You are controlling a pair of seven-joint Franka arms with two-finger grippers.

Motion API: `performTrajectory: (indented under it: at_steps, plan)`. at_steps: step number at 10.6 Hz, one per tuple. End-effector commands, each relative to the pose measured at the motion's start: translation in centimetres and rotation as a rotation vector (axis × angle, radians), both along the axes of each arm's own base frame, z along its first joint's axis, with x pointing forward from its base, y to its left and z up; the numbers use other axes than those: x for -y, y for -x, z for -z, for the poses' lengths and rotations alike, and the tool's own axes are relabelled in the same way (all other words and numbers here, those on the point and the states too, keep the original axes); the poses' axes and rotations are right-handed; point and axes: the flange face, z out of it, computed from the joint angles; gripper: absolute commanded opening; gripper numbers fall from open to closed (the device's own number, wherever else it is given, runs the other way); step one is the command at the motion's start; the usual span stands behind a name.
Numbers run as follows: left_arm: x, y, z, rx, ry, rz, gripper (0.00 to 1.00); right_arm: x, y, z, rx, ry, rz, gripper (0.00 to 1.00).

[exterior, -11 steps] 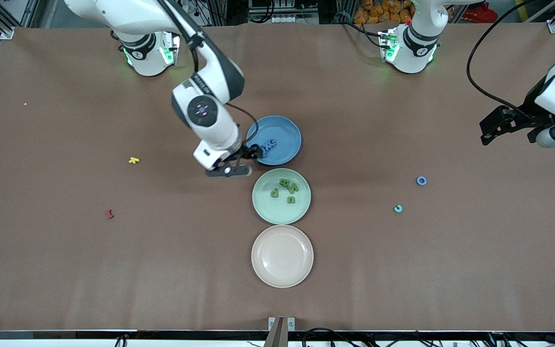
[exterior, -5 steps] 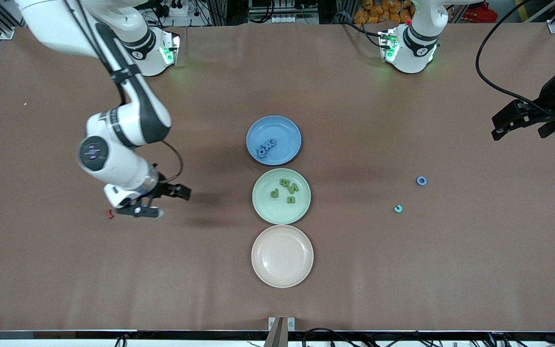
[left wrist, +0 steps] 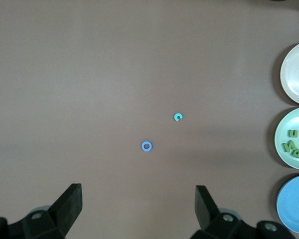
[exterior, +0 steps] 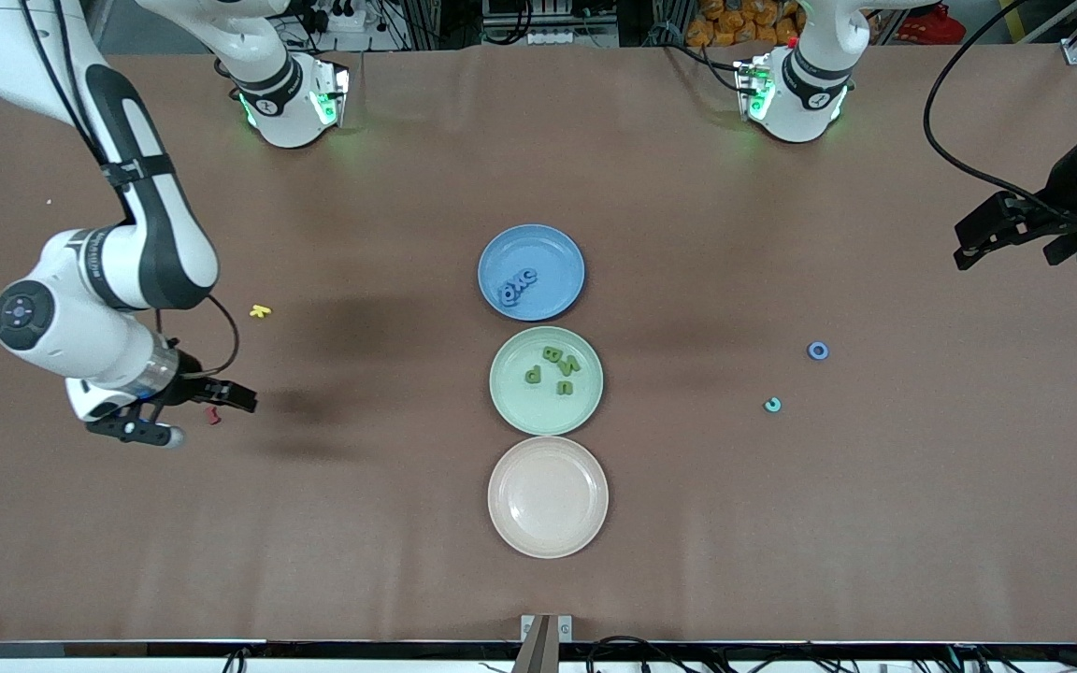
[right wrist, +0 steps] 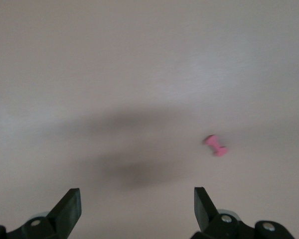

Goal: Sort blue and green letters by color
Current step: 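Open the right gripper over the blue plate and return it to rest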

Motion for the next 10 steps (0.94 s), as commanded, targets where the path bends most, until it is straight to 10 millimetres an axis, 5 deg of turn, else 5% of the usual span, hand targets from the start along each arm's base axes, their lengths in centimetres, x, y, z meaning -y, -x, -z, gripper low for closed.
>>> performTrajectory:
  at_steps: [1, 6, 10]
  plan:
    - [0.7, 0.5, 0.2, -0.017, 0.026, 0.026, 1.00, 4.5, 0.2, -3.0, 0.037, 0.064, -0.002, 1.00]
    - [0.8, 0.1, 0.9, -0.030, 0.024, 0.028, 1.00, 7.4, 0.9, -12.3, 0.118, 0.077, -0.014, 1.00]
    - [0.7, 0.1, 1.1, -0.033, 0.022, 0.024, 1.00, 7.3, 2.5, -22.0, 0.049, 0.064, -0.017, 1.00]
